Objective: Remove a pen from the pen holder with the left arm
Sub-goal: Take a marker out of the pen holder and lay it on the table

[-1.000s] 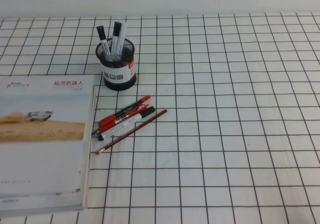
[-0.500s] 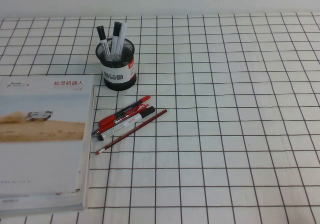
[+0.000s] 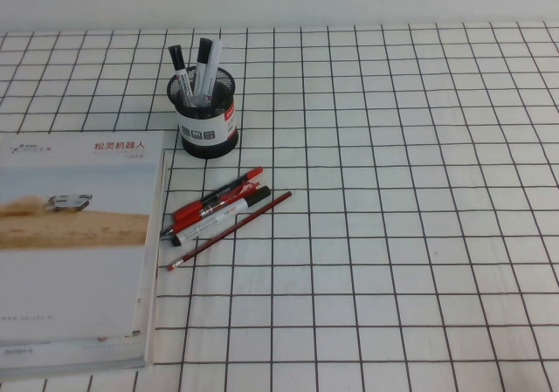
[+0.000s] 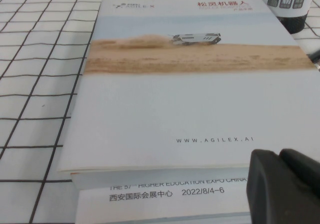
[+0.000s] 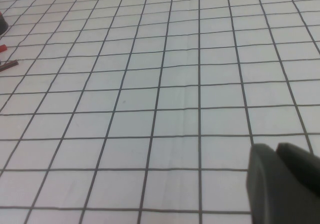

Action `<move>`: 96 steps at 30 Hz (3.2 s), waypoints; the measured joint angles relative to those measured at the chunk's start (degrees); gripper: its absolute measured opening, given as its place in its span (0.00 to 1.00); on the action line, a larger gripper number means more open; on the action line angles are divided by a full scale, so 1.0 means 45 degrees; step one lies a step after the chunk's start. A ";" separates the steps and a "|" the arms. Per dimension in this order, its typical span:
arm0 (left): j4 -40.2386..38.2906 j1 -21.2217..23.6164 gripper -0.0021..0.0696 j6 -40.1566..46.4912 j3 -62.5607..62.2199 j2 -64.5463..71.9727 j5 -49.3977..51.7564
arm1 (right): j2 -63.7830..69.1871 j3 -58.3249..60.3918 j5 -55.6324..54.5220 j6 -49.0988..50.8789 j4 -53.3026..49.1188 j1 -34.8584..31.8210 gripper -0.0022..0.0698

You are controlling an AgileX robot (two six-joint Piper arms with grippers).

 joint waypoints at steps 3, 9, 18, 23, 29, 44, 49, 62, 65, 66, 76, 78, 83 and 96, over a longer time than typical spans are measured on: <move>0.0000 0.0000 0.03 0.0000 0.0000 0.0000 0.0000 | 0.0000 0.0000 0.0000 0.0000 0.0000 0.0000 0.01; 0.0000 0.0000 0.03 0.0000 0.0000 0.0000 0.0000 | 0.0000 0.0000 0.0000 0.0000 0.0000 0.0000 0.01; -0.1332 0.0000 0.03 -0.0394 0.0000 0.0000 -0.0909 | 0.0000 0.0000 0.0000 0.0000 0.0000 0.0000 0.01; -0.2134 0.0000 0.03 -0.0557 0.0000 0.0000 -0.2394 | 0.0000 0.0000 0.0000 0.0000 0.0000 0.0000 0.01; -0.3916 0.0000 0.03 -0.0554 0.0000 0.0000 -0.4444 | 0.0000 0.0000 0.0000 0.0000 0.0000 0.0000 0.01; -0.4626 0.0000 0.03 -0.1021 -0.0607 0.0828 -0.4182 | 0.0000 0.0000 0.0000 0.0000 0.0000 0.0000 0.01; -0.4648 0.0000 0.03 -0.0964 -0.2467 0.3766 -0.2828 | 0.0000 0.0000 0.0000 0.0000 0.0000 0.0000 0.01; -0.4648 -0.0046 0.03 0.1362 -0.6537 1.1192 -0.2856 | 0.0000 0.0000 0.0000 0.0000 0.0000 0.0000 0.01; -0.4648 -0.0392 0.03 0.1455 -0.6996 1.1927 -0.3879 | 0.0000 0.0000 0.0000 0.0000 0.0000 0.0000 0.01; -0.4648 -0.0639 0.03 0.1453 -0.7108 1.2146 -0.4284 | 0.0000 0.0000 0.0000 0.0000 0.0000 0.0000 0.01; -0.4494 -0.4205 0.03 0.1831 -0.7905 1.4802 -0.7210 | 0.0000 0.0000 0.0000 0.0000 0.0000 0.0000 0.01; -0.4258 -0.4494 0.03 0.1857 -0.8049 1.5370 -0.7816 | 0.0000 0.0000 0.0000 0.0000 0.0000 0.0000 0.01; -0.4096 -0.4602 0.03 0.1856 -0.8146 1.6694 -1.0295 | 0.0000 0.0000 0.0000 0.0000 0.0000 0.0000 0.01; -0.2202 -0.4602 0.33 0.0819 -1.0268 2.0939 -1.2955 | 0.0000 0.0000 0.0000 0.0000 0.0000 0.0000 0.01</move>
